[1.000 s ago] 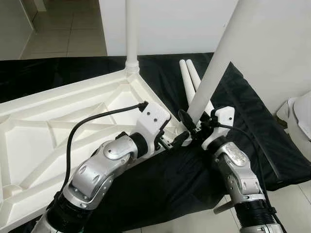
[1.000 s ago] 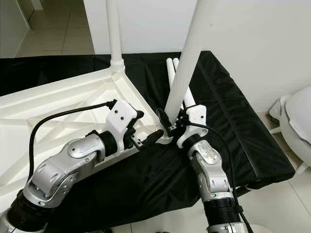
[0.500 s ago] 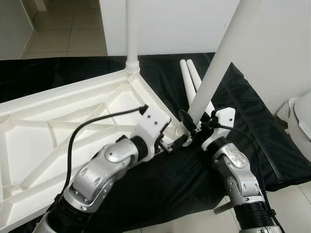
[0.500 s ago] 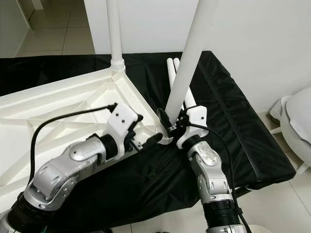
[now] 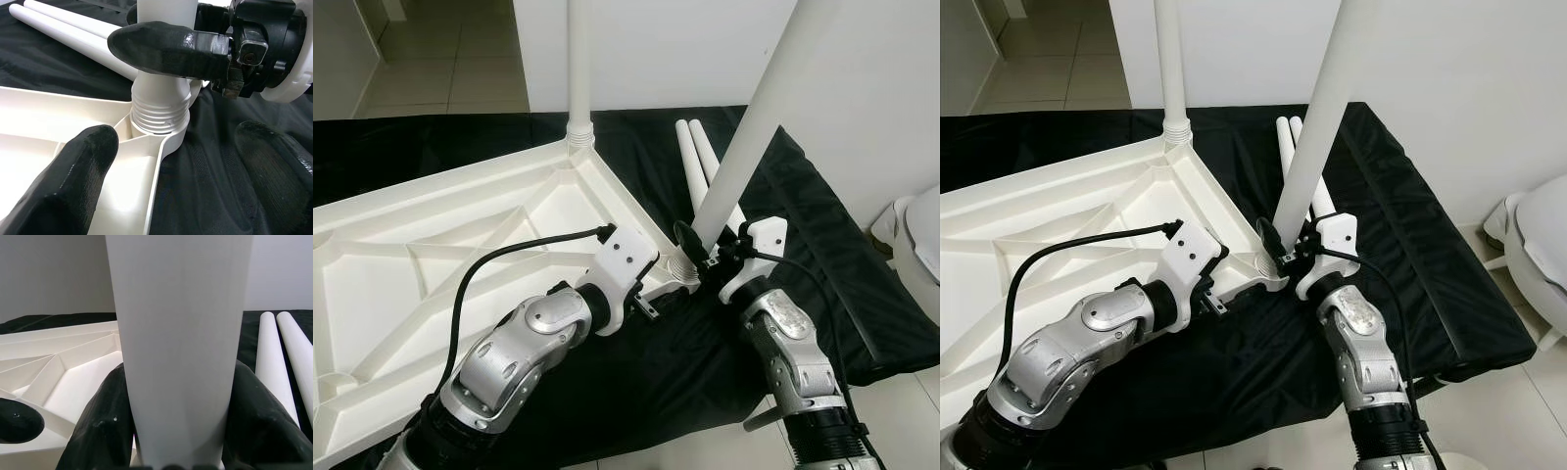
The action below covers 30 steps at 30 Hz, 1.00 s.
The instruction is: Building children table
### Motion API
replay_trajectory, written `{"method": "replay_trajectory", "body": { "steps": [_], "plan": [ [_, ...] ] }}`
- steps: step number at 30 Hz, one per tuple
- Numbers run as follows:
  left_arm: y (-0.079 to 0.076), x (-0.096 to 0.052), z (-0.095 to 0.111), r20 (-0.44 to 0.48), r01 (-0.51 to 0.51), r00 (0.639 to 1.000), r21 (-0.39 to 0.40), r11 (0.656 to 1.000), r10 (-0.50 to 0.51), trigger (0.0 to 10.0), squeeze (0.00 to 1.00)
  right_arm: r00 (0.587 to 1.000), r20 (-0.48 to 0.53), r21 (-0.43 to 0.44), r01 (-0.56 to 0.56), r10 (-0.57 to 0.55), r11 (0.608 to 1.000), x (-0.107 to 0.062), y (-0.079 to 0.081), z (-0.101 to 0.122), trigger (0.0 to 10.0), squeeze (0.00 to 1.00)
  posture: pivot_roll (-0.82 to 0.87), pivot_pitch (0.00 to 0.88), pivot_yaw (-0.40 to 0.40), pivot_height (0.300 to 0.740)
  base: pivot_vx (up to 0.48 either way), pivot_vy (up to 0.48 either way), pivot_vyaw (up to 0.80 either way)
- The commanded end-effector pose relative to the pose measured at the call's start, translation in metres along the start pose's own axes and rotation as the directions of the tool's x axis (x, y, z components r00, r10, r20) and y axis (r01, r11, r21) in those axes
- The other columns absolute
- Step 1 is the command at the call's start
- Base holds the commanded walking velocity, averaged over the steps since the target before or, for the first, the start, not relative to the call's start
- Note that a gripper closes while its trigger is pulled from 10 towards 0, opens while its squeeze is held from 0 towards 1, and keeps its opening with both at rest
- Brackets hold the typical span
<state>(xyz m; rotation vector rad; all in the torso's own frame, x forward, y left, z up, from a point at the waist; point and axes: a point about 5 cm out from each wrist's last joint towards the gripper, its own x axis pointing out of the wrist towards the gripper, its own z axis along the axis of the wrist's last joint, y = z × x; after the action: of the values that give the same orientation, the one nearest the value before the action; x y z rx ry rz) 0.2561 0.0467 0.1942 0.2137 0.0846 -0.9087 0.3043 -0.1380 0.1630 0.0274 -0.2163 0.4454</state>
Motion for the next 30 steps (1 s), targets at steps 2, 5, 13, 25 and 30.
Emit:
{"method": "replay_trajectory", "body": {
  "steps": [2, 5, 13, 25, 30],
  "plan": [
    [-0.007, -0.002, 0.002, 0.003, 0.089, 0.996, 0.01, 0.996, -0.089, 10.0, 0.0, 0.972, -0.208, 0.03, 0.116, -0.107, 0.993, -0.018, -0.005, -0.041, 10.0, 0.0, 0.02, 0.149, -0.033, 0.74, 0.0, 0.0, 0.0],
    [-0.007, -0.003, 0.003, 0.005, 0.089, 0.996, 0.014, 0.996, -0.089, 10.0, 0.0, 0.967, -0.204, 0.031, 0.161, -0.151, 0.986, -0.018, -0.002, -0.041, 10.0, 0.0, 0.02, 0.149, -0.032, 0.74, 0.0, 0.0, 0.0],
    [-0.006, -0.002, 0.005, 0.014, 0.086, 0.996, 0.021, 0.996, -0.086, 10.0, 0.0, 0.937, -0.178, 0.033, 0.31, -0.3, 0.95, -0.012, 0.004, -0.04, 10.0, 0.0, 0.02, 0.145, -0.032, 0.74, 0.0, 0.0, 0.0],
    [-0.006, -0.002, 0.008, 0.022, 0.079, 0.997, 0.025, 0.997, -0.08, 10.0, 0.0, 0.953, -0.126, -0.032, 0.275, -0.277, 0.961, -0.008, 0.025, -0.036, 10.0, 0.0, 0.03, 0.147, -0.036, 0.74, 0.0, 0.0, 0.0],
    [-0.006, -0.003, 0.008, 0.025, 0.077, 0.997, 0.024, 0.997, -0.078, 10.0, 0.0, 0.957, -0.118, -0.045, 0.261, -0.265, 0.964, -0.015, 0.024, -0.038, 10.0, 0.0, 0.02, 0.146, -0.037, 0.74, 0.0, 0.0, 0.0]
  ]
}}
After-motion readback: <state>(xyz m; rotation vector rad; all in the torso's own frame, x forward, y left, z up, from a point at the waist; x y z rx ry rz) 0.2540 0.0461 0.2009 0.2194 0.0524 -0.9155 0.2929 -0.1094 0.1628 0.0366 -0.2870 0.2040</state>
